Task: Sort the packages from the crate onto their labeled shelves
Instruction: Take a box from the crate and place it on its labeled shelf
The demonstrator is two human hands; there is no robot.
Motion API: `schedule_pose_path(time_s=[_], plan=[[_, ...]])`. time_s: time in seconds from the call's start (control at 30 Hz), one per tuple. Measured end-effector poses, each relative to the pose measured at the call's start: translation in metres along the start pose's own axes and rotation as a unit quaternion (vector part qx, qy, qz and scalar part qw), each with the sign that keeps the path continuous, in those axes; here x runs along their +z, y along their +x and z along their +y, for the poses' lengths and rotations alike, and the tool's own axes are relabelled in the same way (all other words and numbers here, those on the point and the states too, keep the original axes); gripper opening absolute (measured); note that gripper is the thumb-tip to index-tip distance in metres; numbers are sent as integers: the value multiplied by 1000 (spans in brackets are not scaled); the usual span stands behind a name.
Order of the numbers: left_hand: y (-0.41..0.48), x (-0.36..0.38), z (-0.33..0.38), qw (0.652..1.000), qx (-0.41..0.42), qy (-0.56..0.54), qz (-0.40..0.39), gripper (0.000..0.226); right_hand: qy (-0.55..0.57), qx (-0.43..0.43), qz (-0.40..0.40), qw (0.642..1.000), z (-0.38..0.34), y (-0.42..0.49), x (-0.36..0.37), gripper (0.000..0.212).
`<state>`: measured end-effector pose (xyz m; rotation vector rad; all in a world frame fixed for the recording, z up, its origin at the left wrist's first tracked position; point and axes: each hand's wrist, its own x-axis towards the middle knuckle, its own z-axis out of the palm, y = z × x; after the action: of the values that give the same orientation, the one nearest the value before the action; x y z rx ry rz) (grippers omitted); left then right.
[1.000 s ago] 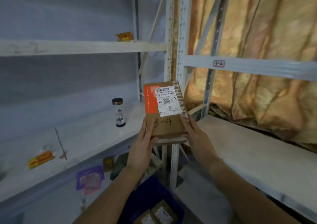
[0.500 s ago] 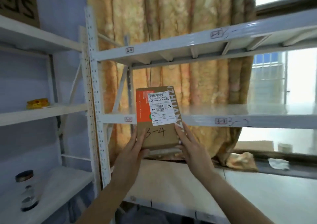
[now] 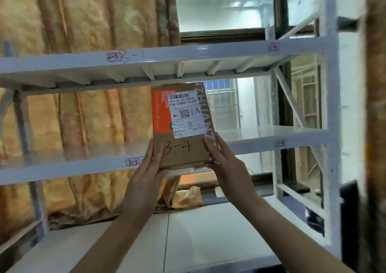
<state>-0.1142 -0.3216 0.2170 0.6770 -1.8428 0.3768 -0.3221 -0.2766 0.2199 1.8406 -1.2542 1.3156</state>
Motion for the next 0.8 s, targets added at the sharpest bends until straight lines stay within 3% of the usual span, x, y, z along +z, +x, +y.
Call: schedule_pose_path(time_s=[0.2,0.33,0.57,0.8], plan=[[20,79,70,995,63,-65,34,57,-41,6,21,999,85,-27,-65,84],[28,120,95,996,72,-40,32,59,-52,19,22,998,129,-39,-84,87],[65,176,115,994,94,-39,37,53,-93,16,53,994,185,-27,-96,75],[126,244,116,992,102,-69,22,75,-135,21,73,988,247,12,-102,69]])
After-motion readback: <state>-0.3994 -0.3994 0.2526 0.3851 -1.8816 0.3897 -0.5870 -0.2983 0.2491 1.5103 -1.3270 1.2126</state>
